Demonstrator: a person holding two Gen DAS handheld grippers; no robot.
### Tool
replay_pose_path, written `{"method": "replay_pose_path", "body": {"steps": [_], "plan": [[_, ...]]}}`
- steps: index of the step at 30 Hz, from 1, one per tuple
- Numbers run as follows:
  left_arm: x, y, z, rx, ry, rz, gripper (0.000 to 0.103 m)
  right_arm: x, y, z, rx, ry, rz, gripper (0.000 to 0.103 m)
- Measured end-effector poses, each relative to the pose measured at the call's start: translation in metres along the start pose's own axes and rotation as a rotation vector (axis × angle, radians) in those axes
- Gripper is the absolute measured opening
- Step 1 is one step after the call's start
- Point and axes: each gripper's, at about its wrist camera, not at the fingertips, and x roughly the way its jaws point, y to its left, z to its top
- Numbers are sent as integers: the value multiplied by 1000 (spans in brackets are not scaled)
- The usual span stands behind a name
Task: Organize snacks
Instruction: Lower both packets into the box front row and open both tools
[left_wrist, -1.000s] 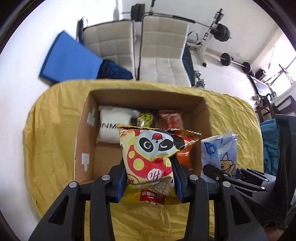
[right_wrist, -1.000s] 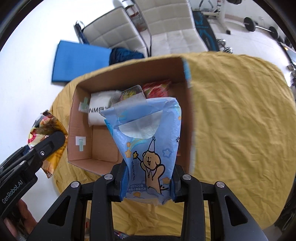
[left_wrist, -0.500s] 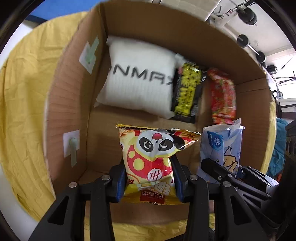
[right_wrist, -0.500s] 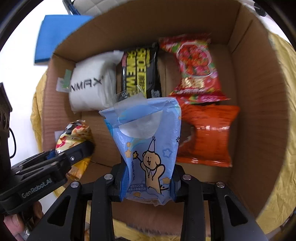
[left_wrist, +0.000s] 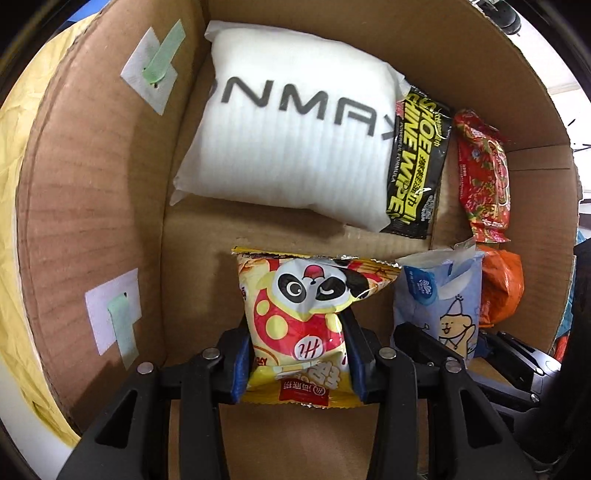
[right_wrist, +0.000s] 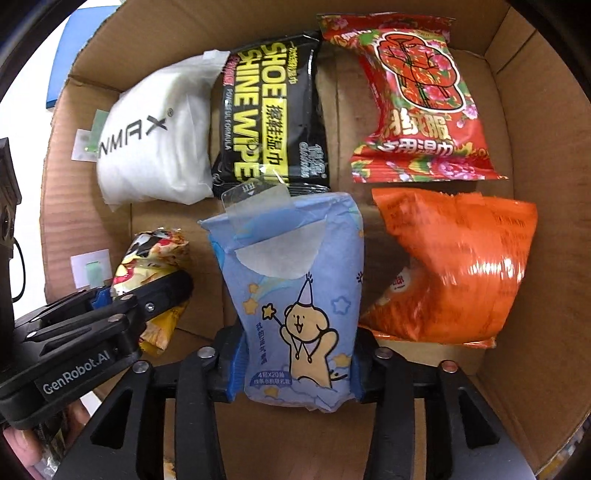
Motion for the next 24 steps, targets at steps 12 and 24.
{"method": "replay_pose_path", "body": {"steps": [12,24], "plan": [[-6,-8,-16,1,-27,36,42,-5,2,6,-22,-13,-50,61],[-23,-18,-26,15,-79,77,62,-32,-5,-2,-45,-51,-70,70]]}}
